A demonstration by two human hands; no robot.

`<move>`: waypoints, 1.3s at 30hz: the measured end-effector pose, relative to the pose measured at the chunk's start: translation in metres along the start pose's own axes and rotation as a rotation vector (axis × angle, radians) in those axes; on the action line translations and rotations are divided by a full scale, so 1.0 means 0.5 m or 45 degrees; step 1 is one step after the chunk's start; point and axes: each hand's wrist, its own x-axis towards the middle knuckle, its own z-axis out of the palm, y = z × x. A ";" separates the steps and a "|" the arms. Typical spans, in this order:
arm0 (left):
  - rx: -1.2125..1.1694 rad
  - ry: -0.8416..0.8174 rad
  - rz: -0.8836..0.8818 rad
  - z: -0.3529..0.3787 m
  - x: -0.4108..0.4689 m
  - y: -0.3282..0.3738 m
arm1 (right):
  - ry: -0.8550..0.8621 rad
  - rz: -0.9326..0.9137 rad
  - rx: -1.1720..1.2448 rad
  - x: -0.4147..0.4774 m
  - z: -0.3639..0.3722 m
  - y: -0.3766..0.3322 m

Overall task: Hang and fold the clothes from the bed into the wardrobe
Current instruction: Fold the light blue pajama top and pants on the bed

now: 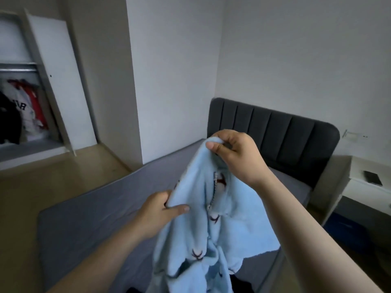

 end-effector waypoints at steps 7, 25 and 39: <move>-0.116 0.231 -0.019 -0.090 -0.059 -0.062 | 0.145 0.032 -0.009 -0.001 0.042 -0.054; 0.015 0.278 0.272 -0.456 -0.181 -0.060 | 0.320 0.468 -0.229 -0.126 0.349 -0.175; 0.062 0.370 0.183 -0.524 -0.216 -0.139 | -0.294 0.201 0.080 -0.070 0.557 -0.266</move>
